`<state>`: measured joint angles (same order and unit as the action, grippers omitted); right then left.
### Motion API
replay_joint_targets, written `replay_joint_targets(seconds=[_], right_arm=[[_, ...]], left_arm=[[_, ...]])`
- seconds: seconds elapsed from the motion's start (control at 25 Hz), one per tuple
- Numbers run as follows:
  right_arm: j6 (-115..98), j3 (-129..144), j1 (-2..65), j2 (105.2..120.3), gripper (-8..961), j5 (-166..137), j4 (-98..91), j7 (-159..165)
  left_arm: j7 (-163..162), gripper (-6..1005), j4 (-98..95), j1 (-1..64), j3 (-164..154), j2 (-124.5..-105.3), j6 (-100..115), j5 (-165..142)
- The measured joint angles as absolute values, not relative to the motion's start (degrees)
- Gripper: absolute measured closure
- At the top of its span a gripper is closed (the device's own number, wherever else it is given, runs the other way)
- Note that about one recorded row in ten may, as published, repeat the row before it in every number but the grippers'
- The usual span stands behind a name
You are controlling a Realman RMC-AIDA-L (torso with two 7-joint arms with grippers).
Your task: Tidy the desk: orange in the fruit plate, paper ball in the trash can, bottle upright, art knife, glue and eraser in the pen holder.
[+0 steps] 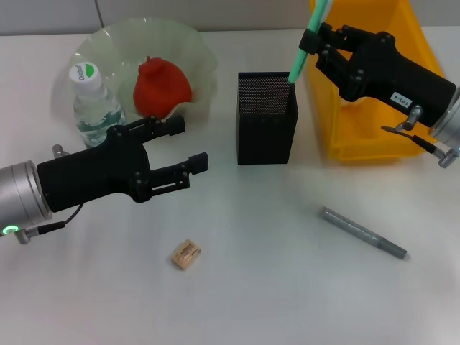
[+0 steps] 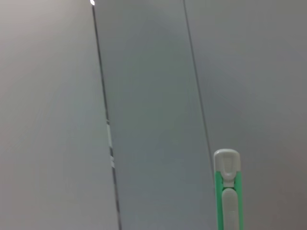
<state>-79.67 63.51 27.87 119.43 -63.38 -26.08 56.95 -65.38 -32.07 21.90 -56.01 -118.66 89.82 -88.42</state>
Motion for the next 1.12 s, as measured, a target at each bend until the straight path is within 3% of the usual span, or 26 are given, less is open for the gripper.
replay_joint_targets(seconds=[0.44, 1.12], right_arm=[[-73.75, 64.44, 30.21, 119.38, 785, -63.86, -23.42, 56.26], [-71.42, 65.05, 31.18, 119.52, 644, -63.9, -22.31, 56.58]], left_arm=[[-65.26, 214, -32.08, 22.15, -55.98, -118.65, 89.28, -88.42], [-65.21, 214, -31.99, 22.49, -56.25, -118.65, 88.5, -88.42]])
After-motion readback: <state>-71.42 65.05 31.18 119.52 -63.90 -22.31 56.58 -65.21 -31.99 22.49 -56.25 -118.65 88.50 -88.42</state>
